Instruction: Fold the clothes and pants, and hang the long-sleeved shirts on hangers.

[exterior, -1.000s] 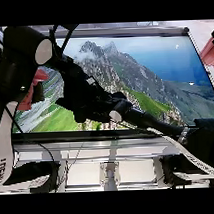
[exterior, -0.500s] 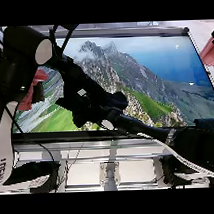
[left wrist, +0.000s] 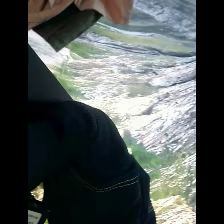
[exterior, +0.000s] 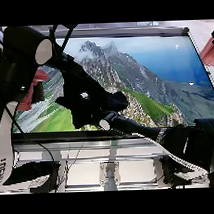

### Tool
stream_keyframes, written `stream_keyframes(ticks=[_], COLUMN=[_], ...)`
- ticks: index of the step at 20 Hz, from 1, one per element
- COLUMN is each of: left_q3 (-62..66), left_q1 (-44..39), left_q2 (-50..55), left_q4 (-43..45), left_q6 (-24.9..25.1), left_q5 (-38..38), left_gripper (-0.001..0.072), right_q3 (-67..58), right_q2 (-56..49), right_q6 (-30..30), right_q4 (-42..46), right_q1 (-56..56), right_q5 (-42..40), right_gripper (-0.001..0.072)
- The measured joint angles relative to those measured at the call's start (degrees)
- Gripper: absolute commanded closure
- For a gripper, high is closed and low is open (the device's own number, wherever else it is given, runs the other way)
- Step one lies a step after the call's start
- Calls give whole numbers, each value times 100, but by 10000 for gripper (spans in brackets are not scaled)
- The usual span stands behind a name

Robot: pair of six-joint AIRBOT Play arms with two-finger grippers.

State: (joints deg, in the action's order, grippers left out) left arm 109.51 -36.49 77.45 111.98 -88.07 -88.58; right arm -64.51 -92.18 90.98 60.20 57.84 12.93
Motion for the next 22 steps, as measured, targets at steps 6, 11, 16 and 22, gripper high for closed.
stream_keyframes(ticks=[6,11,16,22], left_q3=[0,0,-2,-2], left_q1=[4,105,566,1001], left_q2=[0,-7,-380,-1381], left_q4=[7,125,750,929], left_q6=[-2,52,157,461], left_q5=[74,127,354,129], left_gripper=[642,642,642,642], right_q3=[-249,-466,-507,-544], right_q2=[-313,-295,767,2723], right_q6=[9,44,361,673], right_q4=[-625,-798,297,2194], right_q1=[0,15,184,-103], right_q5=[39,678,2009,3934], right_gripper=[619,701,701,703])
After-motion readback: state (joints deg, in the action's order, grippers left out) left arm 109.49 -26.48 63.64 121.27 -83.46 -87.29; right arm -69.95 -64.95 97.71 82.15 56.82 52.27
